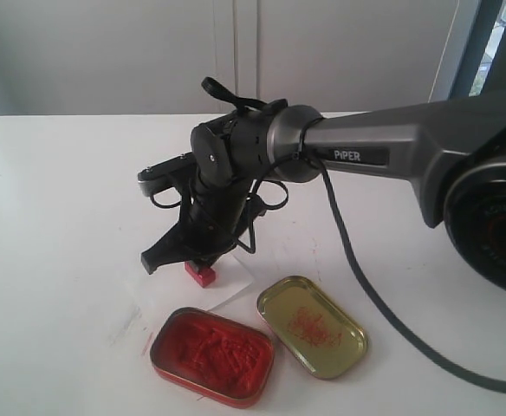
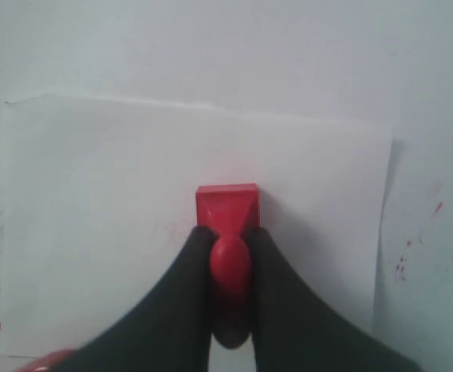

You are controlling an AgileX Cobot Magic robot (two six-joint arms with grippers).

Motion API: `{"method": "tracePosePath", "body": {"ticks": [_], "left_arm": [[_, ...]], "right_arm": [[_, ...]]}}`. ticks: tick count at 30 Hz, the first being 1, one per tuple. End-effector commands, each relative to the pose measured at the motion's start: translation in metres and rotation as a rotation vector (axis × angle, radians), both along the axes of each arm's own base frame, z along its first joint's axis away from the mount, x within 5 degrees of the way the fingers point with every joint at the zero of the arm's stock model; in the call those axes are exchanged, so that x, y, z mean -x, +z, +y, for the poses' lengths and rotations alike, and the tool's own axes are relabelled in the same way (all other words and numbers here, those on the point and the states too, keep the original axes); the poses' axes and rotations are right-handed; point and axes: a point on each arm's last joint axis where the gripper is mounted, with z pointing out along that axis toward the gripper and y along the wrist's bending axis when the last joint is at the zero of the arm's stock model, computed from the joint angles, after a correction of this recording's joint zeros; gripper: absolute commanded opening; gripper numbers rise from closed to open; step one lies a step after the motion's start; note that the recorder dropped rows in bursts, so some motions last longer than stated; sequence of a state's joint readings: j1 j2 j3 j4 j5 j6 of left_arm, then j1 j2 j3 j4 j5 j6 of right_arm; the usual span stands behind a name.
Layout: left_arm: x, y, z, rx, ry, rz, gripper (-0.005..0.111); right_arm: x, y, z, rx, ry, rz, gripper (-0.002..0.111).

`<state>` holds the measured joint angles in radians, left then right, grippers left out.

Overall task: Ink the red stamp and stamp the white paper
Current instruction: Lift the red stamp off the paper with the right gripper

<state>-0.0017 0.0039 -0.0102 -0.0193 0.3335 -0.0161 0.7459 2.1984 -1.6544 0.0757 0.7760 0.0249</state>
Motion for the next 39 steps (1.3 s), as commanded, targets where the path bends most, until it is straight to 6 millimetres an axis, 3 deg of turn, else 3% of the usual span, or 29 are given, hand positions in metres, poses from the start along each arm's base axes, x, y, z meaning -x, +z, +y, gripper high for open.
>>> {"method": "tracePosePath", "body": {"ticks": [1, 23, 39], "left_arm": [[0.000, -0.004, 0.000, 0.004, 0.000, 0.014, 0.000], [0.000, -0.004, 0.000, 0.004, 0.000, 0.014, 0.000], [0.000, -0.004, 0.000, 0.004, 0.000, 0.014, 0.000]], "right_arm": [[0.002, 0.010, -0.002, -0.007, -0.018, -0.008, 0.000], [0.004, 0.054, -0.006, -0.079, -0.018, -0.106, 0.000], [0.013, 0.046, -0.013, 0.000, -0.014, -0.013, 0.000]]}}
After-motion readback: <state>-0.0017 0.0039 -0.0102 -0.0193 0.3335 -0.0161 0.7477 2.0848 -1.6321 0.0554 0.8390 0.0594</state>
